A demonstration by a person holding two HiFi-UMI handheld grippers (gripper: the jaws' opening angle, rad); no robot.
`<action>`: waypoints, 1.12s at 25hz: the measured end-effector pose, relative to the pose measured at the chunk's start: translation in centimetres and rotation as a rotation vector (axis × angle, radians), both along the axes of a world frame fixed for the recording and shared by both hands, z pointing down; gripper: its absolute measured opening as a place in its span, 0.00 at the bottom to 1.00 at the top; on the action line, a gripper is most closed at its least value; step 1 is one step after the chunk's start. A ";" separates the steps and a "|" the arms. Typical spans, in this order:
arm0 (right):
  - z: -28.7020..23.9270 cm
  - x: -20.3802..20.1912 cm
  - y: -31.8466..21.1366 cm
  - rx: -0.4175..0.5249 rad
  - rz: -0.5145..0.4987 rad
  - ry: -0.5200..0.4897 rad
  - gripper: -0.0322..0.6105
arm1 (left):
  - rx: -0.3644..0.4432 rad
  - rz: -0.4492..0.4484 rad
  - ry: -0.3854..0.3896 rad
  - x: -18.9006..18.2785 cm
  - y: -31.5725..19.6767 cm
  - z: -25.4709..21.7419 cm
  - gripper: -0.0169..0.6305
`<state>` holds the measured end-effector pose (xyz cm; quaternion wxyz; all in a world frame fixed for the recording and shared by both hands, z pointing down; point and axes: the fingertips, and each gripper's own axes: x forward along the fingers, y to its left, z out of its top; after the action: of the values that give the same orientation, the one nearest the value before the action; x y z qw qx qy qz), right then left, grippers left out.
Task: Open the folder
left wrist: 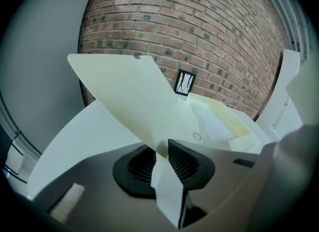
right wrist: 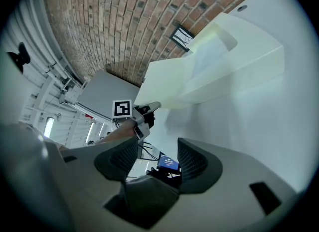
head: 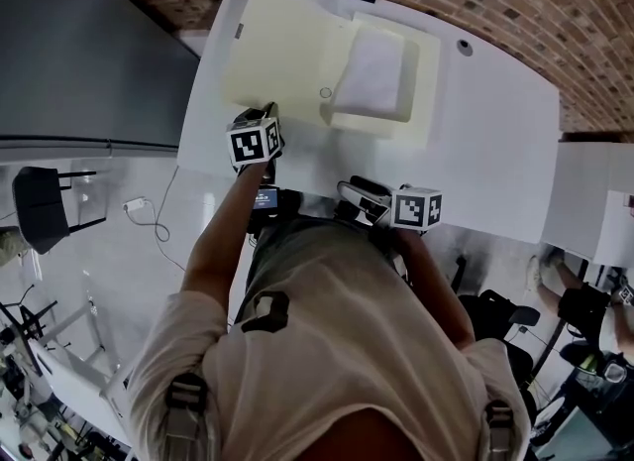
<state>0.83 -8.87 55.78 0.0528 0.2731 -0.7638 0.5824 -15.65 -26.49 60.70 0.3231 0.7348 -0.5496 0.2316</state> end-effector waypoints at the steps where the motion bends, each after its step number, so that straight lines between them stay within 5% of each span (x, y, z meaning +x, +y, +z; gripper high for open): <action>1: 0.0 -0.1 0.0 0.000 -0.001 -0.001 0.42 | -0.001 0.001 -0.016 -0.2 0.0 0.1 0.14; 10: 0.2 -0.8 -0.3 -0.006 -0.006 0.004 0.42 | 0.011 -0.021 -0.150 -2.7 0.1 0.8 0.37; 18: 0.6 -0.8 -0.9 -0.020 -0.017 -0.006 0.42 | -0.025 -0.088 -0.111 -5.1 1.4 0.3 0.51; 24: 0.6 -1.6 -1.2 -0.021 -0.047 -0.020 0.42 | 0.000 -0.060 -0.279 -6.0 1.0 0.3 0.51; 28: 0.7 -1.6 -1.2 -0.023 -0.054 -0.024 0.42 | 0.082 0.022 -0.470 -6.0 0.6 -0.9 0.51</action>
<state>-0.73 -10.10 56.43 0.0626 0.2447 -0.7648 0.5927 -21.68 -25.93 59.83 0.1536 0.6791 -0.6105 0.3775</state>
